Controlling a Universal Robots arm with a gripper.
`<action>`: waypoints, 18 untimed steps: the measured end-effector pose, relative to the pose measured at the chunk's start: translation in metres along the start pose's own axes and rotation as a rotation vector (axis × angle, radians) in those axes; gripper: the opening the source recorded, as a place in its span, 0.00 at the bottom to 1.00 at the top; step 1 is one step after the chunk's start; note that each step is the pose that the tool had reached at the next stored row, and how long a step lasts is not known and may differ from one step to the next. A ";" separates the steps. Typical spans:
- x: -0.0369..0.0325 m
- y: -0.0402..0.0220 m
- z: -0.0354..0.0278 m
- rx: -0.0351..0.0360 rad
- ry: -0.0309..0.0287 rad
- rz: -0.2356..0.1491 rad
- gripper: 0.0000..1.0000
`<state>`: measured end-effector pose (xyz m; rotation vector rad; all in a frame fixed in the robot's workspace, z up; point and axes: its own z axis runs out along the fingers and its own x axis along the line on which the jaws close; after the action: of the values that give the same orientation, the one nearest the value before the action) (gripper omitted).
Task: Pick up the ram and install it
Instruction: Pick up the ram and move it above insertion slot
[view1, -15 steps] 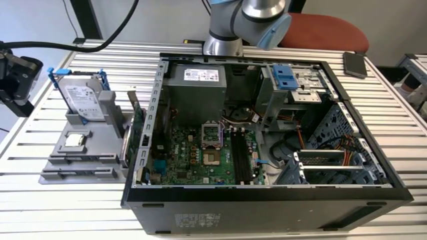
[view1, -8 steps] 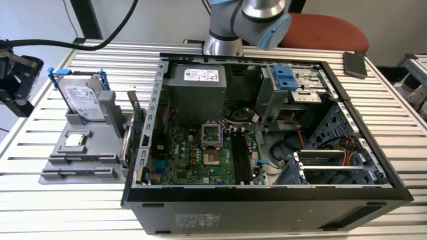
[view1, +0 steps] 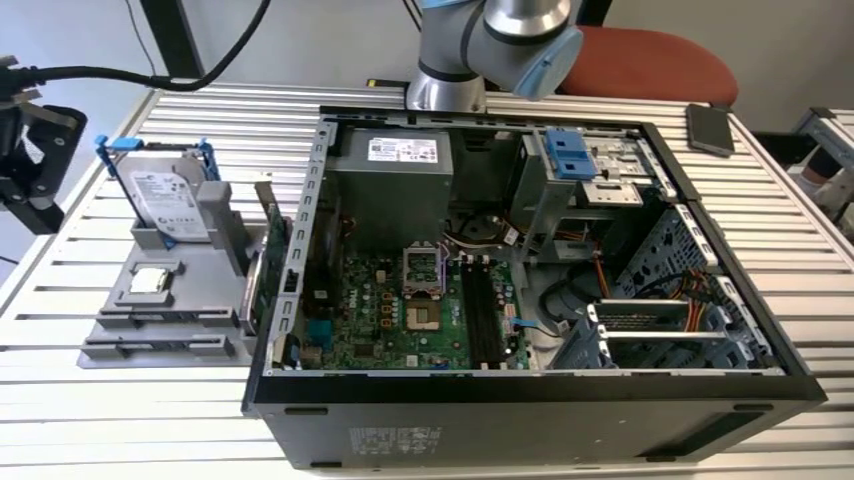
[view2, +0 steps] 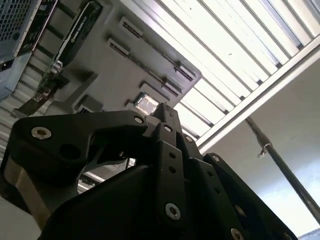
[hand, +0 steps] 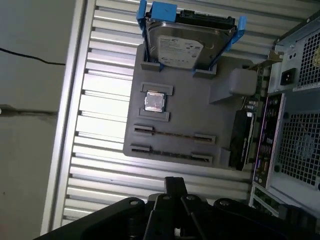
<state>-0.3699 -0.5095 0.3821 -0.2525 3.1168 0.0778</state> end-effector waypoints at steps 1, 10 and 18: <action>0.0000 0.0000 0.0001 -0.0001 0.0007 -0.016 0.00; 0.0000 0.0000 0.0000 -0.0025 0.0088 -0.178 0.00; 0.0000 0.0000 -0.0001 -0.0043 0.0158 -0.322 0.00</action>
<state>-0.3699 -0.5095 0.3823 -0.7514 3.0438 0.0783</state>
